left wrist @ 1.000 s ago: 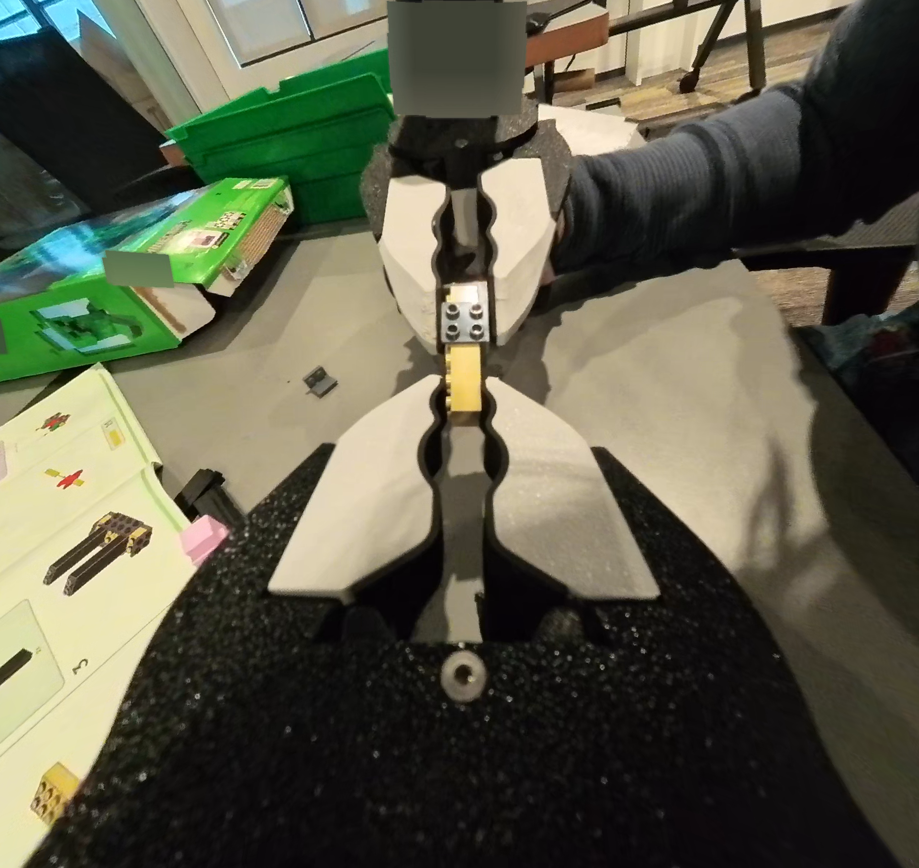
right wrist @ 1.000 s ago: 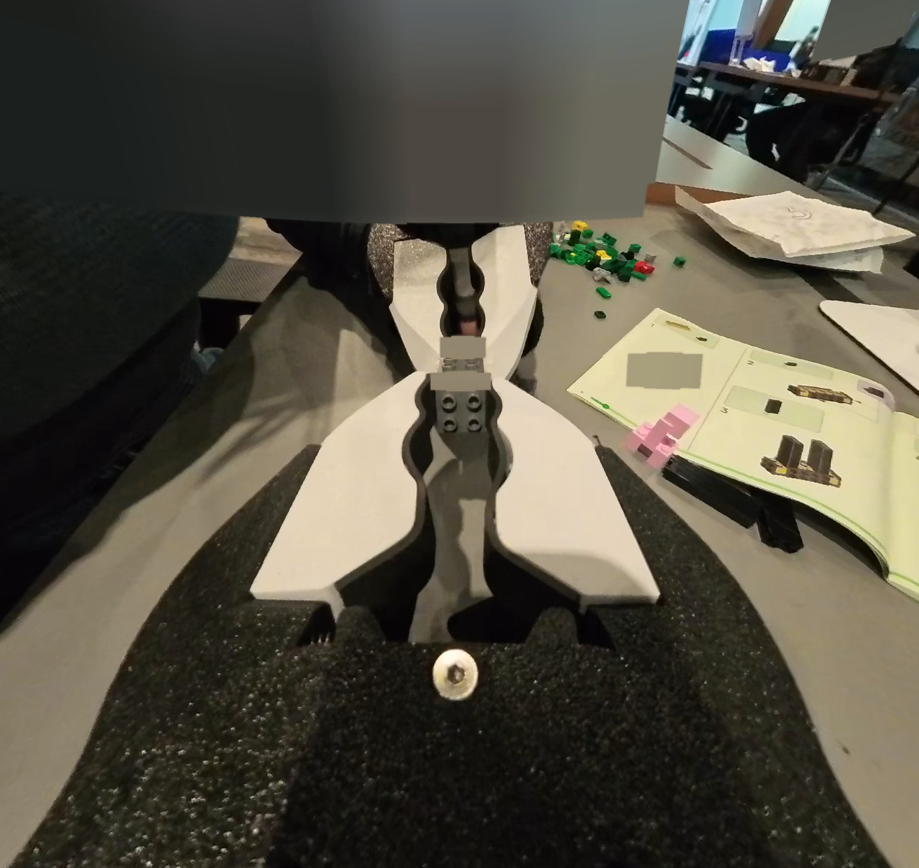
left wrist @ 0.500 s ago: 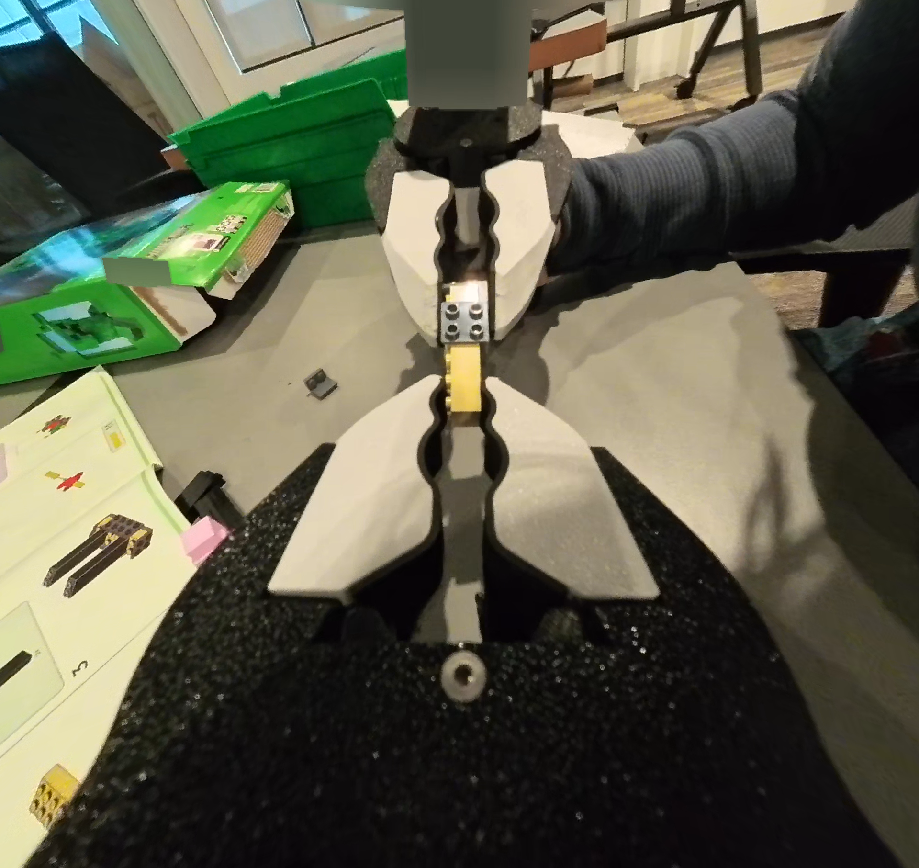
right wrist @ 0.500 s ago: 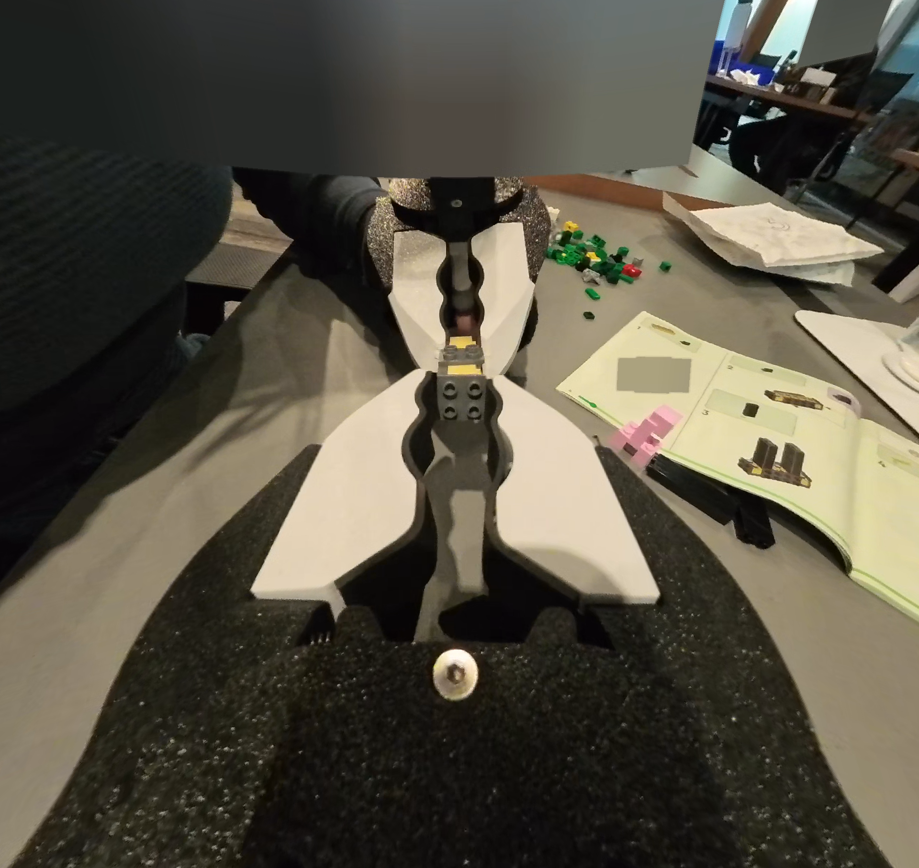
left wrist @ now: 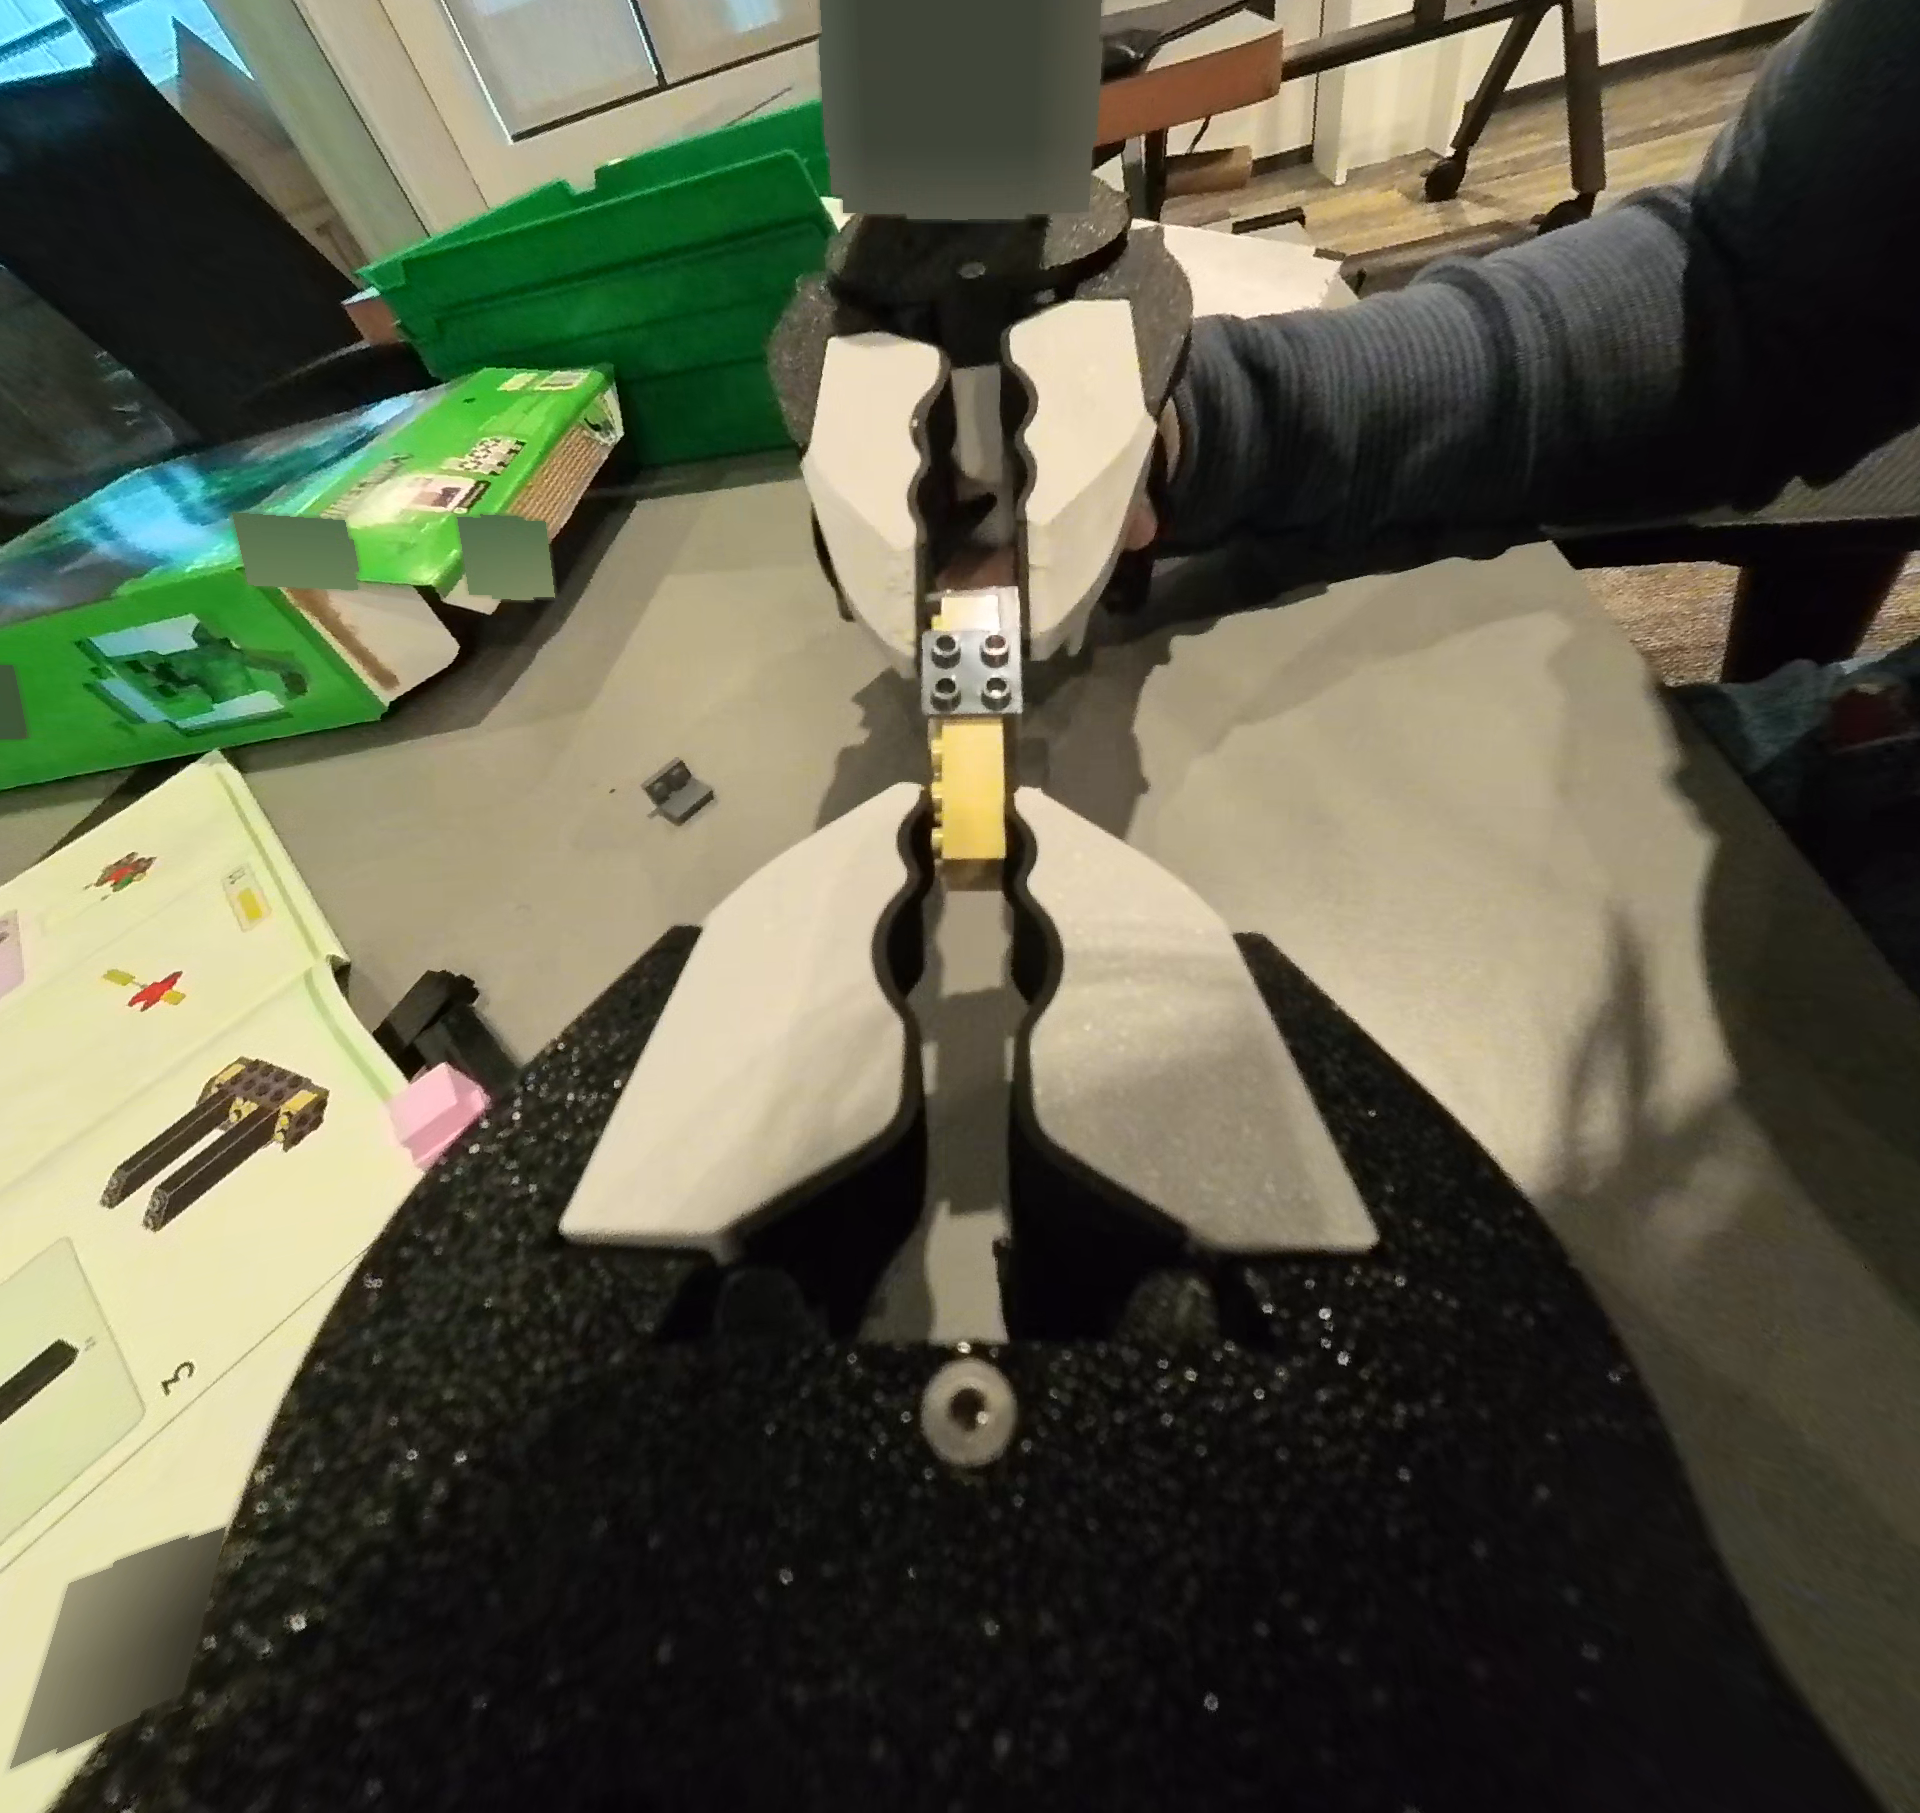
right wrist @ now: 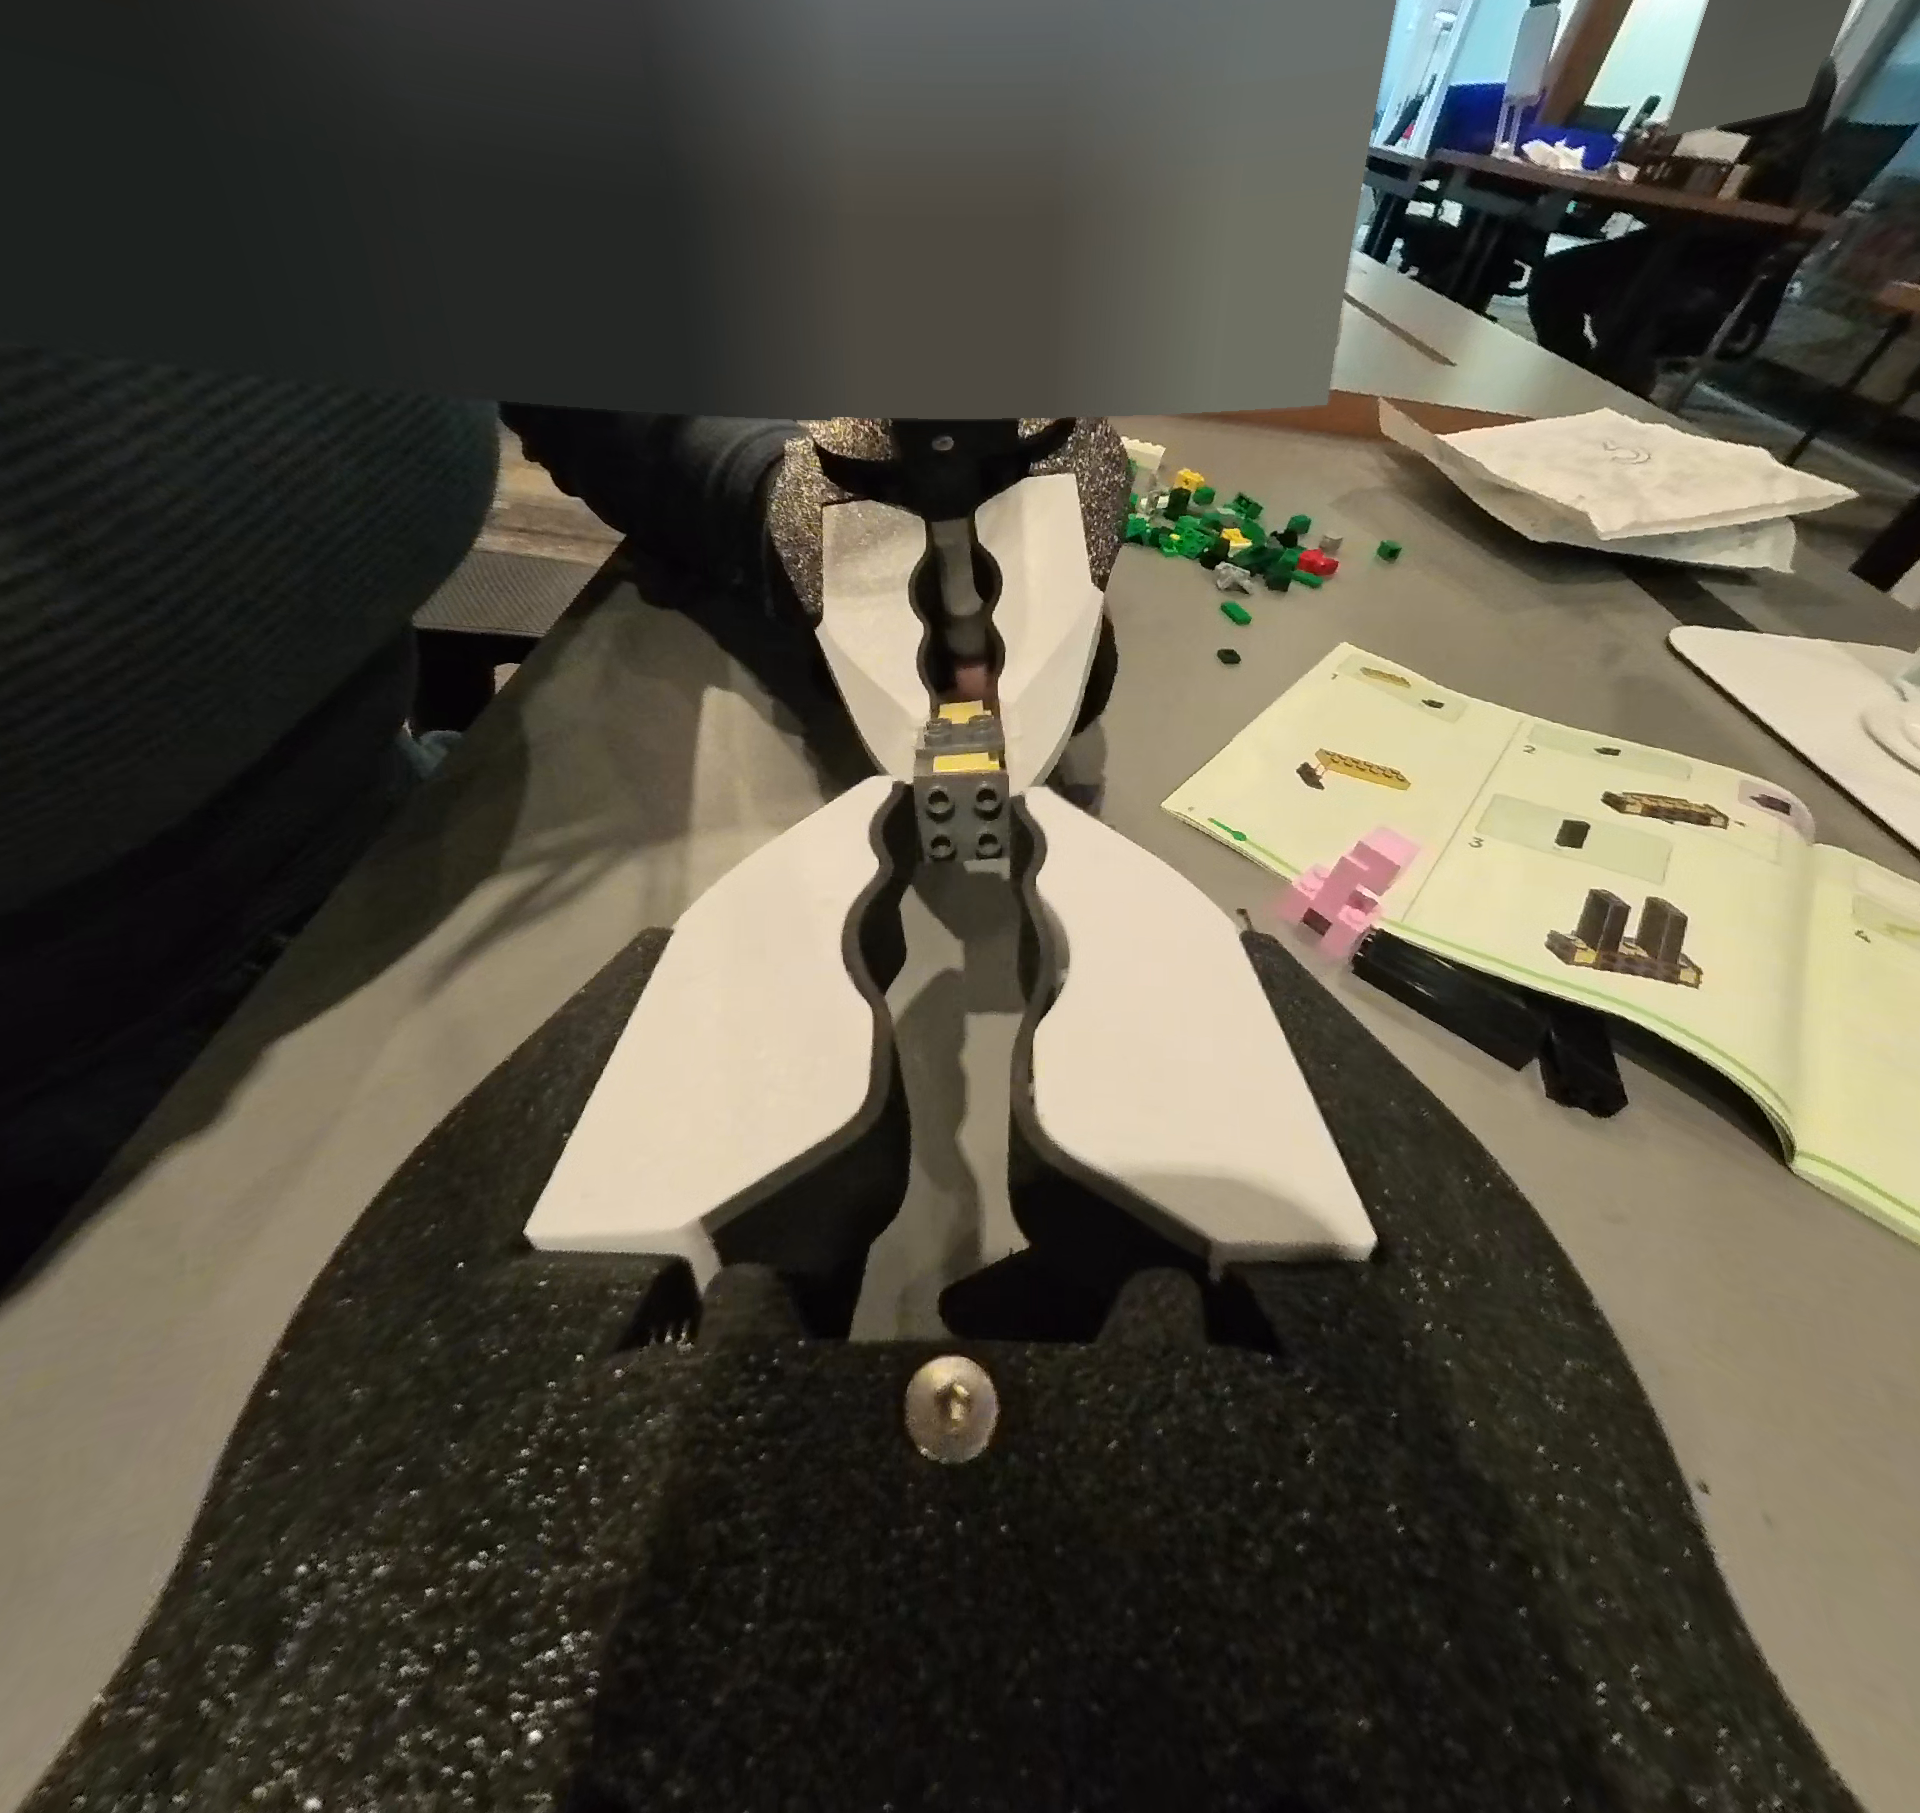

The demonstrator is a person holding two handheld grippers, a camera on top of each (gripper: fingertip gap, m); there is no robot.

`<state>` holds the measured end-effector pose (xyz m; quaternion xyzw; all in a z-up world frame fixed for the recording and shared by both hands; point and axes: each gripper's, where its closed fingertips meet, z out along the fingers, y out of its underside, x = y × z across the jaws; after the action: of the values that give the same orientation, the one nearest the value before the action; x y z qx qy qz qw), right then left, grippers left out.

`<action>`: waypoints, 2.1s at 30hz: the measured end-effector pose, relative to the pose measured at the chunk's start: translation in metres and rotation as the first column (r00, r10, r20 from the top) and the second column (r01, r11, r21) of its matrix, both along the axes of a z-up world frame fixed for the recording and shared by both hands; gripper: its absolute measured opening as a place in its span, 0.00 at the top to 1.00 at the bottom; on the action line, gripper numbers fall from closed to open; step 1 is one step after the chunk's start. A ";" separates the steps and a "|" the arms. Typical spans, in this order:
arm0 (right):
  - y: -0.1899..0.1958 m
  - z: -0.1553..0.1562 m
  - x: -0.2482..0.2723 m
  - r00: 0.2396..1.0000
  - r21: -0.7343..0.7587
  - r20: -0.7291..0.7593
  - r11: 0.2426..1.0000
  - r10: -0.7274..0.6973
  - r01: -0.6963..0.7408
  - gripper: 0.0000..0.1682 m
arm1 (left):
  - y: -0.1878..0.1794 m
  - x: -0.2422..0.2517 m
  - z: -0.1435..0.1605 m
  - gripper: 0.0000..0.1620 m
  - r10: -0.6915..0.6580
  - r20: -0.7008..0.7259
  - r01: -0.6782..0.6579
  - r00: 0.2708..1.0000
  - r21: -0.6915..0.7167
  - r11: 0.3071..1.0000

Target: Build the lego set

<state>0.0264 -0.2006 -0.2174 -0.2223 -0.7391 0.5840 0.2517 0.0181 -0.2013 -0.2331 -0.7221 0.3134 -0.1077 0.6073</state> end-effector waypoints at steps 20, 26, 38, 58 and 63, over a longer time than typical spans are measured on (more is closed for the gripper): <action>-0.007 -0.011 -0.008 0.999 0.081 -0.003 0.996 -0.032 0.033 0.86 | 0.002 0.000 -0.006 0.93 0.020 -0.049 -0.020 0.999 -0.004 1.000; -0.001 -0.005 -0.007 0.999 0.006 -0.013 1.000 -0.031 0.031 0.90 | 0.009 -0.008 -0.001 0.76 0.101 -0.033 -0.100 0.994 0.033 0.994; 0.003 0.005 -0.003 1.000 -0.137 -0.017 0.990 0.019 -0.021 0.90 | 0.002 0.000 0.015 0.84 0.029 0.069 -0.036 0.997 0.096 0.995; 0.063 0.019 -0.017 0.954 -0.158 -0.048 0.946 -0.294 0.284 0.75 | 0.010 -0.027 0.009 0.93 0.163 0.079 -0.166 0.983 0.033 0.986; 0.135 -0.029 -0.031 0.751 0.065 0.144 0.763 -0.644 0.643 0.83 | 0.016 -0.037 -0.023 0.93 0.237 -0.106 -0.247 0.966 -0.087 0.965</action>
<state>-0.0047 -0.0659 -0.2462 -0.5068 -0.6384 0.4379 0.3793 -0.0185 -0.1858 -0.2560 -0.7885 0.2455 -0.0138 0.5637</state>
